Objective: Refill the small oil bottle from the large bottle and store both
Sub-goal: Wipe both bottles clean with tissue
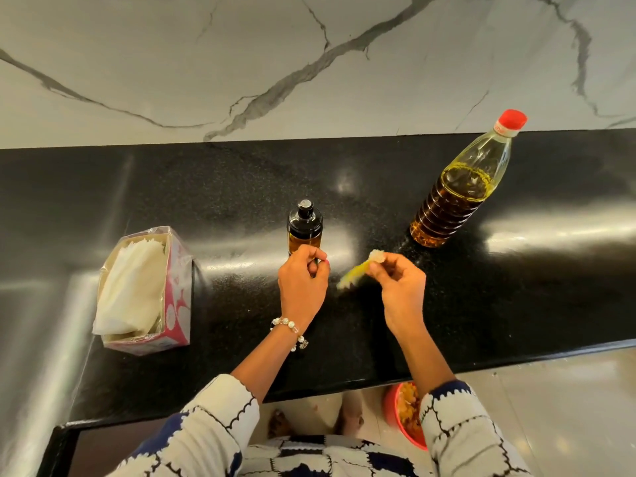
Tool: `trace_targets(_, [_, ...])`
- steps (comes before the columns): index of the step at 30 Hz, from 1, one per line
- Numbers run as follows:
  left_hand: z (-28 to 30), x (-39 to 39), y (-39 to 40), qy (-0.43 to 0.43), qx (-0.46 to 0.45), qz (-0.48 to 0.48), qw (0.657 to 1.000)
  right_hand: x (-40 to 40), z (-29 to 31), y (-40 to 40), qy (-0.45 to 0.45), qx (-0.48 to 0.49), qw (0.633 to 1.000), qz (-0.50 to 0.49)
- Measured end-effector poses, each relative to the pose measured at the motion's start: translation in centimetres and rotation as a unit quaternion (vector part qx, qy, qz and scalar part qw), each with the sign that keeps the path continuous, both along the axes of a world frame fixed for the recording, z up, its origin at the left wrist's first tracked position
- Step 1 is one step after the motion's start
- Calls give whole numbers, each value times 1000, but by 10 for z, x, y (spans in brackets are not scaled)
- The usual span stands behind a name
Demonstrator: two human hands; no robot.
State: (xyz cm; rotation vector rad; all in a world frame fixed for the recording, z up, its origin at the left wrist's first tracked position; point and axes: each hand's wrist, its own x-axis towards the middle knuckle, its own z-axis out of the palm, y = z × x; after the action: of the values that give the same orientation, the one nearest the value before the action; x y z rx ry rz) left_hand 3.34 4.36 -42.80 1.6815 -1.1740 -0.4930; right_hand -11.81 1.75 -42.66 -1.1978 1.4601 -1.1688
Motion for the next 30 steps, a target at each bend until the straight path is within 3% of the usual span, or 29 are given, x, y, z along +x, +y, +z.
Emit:
trace_targets(2, [2, 1, -1, 5, -1, -3, 1000, -2, 7, -1, -44, 7, 999, 13])
trace_targets(3, [3, 2, -2, 8, -2, -7, 1000, -7, 9, 0, 5, 6, 999, 37])
trace_targets(5, [3, 6, -3, 5, -4, -18, 1000, -20, 6, 6, 216, -5, 973, 82])
trace_targets(7, [3, 10, -5, 2, 2, -31, 1000, -33, 4, 13, 372, -53, 926, 33])
trace_targets(9, [3, 11, -7, 5, 15, -38, 999, -34, 10, 16, 382, -109, 918, -8])
trace_targets(11, [2, 11, -8, 8, 28, -37, 999, -25, 10, 11, 394, -144, 901, 107])
trace_targets(12, [2, 10, -8, 11, 32, -35, 999, -19, 6, 7, 425, -142, 870, 205])
trace_targets(14, [3, 8, -8, 10, 34, -38, 999, -13, -8, -2, 501, -145, 774, 359])
trace_targets(15, [3, 7, -9, 6, 34, -40, 999, -14, -16, -7, 526, -137, 738, 399])
trace_targets(16, [3, 5, -9, 5, 36, -45, 998, -18, -21, -10, 536, -131, 729, 406])
trace_targets(19, [5, 0, -10, 20, 38, -52, 998, -38, -30, -30, 517, -101, 779, 339])
trace_targets(22, [4, -6, -12, 15, 45, -44, 998, -39, -33, -57, 540, -42, 799, 261])
trace_targets(24, [5, -10, -14, 16, 44, -32, 998, -18, -35, -64, 546, -41, 797, 254])
trace_targets(26, [6, -15, -17, 19, 41, -7, 999, 3, -37, -48, 515, -89, 789, 323])
trace_targets(28, [7, -22, -20, 26, 43, 13, 999, -2, -32, -16, 488, -137, 746, 432])
trace_targets(30, [9, -33, -25, 29, 43, 17, 999, -39, -28, -6, 488, -184, 720, 458])
